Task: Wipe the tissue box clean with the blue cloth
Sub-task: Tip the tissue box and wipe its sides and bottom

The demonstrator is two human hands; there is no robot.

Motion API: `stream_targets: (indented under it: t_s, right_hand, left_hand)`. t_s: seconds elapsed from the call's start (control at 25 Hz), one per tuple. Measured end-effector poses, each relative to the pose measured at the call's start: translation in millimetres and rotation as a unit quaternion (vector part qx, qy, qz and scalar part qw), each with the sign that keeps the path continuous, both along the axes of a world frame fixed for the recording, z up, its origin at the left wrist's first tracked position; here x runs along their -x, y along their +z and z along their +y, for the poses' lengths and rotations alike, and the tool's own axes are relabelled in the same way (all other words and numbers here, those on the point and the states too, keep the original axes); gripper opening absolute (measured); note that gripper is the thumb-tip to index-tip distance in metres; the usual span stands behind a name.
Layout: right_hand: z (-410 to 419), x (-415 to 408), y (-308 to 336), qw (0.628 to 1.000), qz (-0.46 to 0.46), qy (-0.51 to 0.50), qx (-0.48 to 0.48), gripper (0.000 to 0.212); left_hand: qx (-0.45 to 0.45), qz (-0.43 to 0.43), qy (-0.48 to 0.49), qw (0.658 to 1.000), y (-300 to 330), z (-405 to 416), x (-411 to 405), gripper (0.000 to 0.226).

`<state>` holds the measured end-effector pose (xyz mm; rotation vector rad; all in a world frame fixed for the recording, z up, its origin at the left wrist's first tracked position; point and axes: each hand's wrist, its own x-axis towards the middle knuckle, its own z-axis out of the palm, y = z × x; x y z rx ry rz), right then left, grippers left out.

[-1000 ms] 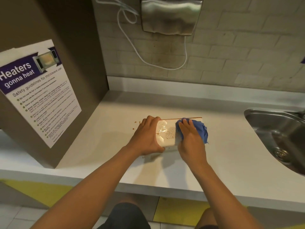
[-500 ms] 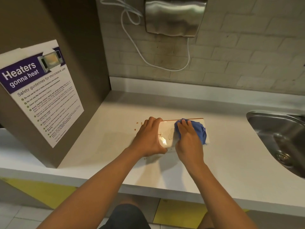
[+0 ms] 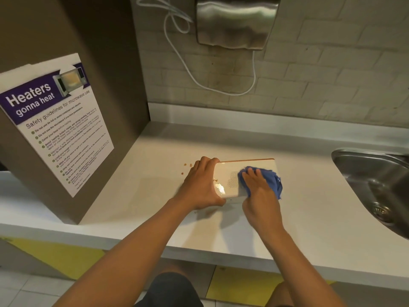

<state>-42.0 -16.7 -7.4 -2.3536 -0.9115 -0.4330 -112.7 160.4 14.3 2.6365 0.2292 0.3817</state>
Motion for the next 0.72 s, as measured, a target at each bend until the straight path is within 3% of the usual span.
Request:
stream_targets:
  t_s: [0.16, 0.28, 0.52, 0.72]
  right_hand:
    - [22, 15, 6, 0.998, 0.028, 0.023, -0.057, 0.05]
    - [9, 37, -9, 0.999, -0.006, 0.046, -0.007, 0.061]
    - [-11, -5, 8, 0.998, 0.02, -0.053, -0.008, 0.05]
    - [29, 27, 5, 0.999, 0.014, 0.031, 0.003, 0.047]
  left_hand:
    - [0.009, 0.016, 0.008, 1.0, 2, 2, -4, 0.106]
    - [0.006, 0.018, 0.0, 1.0, 1, 3, -5, 0.104]
    - [0.001, 0.007, 0.011, 1.0, -4, 3, -5, 0.108]
    - [0.014, 0.007, 0.016, 1.0, -2, 1, -5, 0.108]
